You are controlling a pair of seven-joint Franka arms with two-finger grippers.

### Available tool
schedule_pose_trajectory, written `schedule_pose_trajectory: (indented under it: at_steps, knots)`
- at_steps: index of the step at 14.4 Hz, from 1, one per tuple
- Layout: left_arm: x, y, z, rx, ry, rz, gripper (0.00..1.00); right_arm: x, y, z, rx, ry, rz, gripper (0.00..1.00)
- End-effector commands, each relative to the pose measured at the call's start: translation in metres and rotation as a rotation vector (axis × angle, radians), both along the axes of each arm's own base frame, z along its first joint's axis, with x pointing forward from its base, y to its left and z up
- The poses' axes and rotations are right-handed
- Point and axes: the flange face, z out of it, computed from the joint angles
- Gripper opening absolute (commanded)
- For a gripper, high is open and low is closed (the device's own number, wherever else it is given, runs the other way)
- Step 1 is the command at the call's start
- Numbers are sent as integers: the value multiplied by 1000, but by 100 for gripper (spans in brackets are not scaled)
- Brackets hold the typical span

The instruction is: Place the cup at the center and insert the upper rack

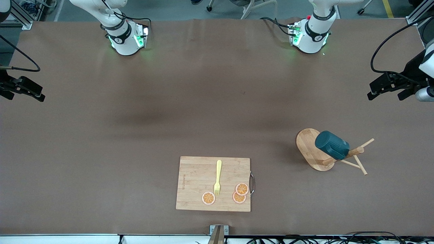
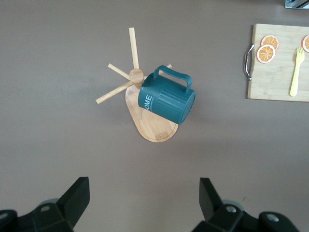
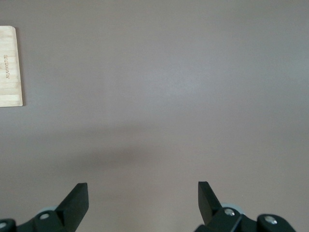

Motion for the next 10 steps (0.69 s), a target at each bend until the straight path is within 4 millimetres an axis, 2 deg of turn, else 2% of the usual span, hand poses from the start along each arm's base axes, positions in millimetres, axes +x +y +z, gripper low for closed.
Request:
schedule_pose_trajectory:
  at_steps: [1,10]
  knots:
    - [-4,-1,6,-7,-11,-25,100,-7,-5,3,9,-11,-6,100]
    - [0,-5,7,-5,-40,-35,100,-7,-5,3,9,-10,-4,100]
